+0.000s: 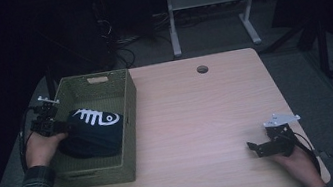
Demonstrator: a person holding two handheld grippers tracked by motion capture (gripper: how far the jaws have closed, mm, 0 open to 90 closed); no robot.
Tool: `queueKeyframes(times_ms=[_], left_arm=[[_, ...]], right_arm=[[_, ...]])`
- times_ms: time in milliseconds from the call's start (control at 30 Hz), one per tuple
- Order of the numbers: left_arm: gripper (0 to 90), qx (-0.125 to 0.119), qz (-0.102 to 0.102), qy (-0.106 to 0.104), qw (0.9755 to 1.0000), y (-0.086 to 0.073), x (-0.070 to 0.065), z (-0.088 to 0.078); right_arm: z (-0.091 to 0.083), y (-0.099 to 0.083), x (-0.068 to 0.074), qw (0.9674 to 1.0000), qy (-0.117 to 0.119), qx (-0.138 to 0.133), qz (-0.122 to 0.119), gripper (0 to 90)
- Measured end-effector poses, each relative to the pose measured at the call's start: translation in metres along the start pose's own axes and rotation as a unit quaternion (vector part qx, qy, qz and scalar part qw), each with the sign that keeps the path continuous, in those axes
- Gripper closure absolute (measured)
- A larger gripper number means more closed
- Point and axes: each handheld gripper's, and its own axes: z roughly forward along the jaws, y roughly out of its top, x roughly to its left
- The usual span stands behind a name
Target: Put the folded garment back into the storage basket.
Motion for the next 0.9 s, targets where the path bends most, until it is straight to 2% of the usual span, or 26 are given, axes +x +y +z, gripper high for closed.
queueKeyframes(times_ms=[100, 167, 233, 367, 567, 900], left_arm=[[40.5, -0.003, -0.002, 0.002, 1.0, 0.0, 0.001, -0.003], [35.7, -0.011, 0.004, -0.001, 0.9999, 0.001, 0.001, -0.006], [28.5, -0.018, -0.002, -0.007, 0.9998, 0.001, -0.001, -0.008], [20.0, -0.029, 0.004, -0.014, 0.9995, 0.003, -0.008, -0.012], [13.1, -0.045, 0.017, -0.029, 0.9984, 0.008, -0.024, -0.02], [13.1, -0.054, 0.055, -0.051, 0.9957, 0.018, -0.057, -0.025]], right_arm=[[0.0, 0.0, 0.0, 1.0, 0.0, 0.0, 0.0, 3.0], [0.0, 0.0, 0.0, 1.0, 0.0, 0.0, 0.0, 3.0], [0.0, 0.0, 0.0, 1.0, 0.0, 0.0, 0.0, 3.0], [0.0, 0.0, 0.0, 1.0, 0.0, 0.0, 0.0, 3.0], [0.0, 0.0, 0.0, 1.0, 0.0, 0.0, 0.0, 3.0], [0.0, 0.0, 0.0, 1.0, 0.0, 0.001, 0.0, 3.0]])
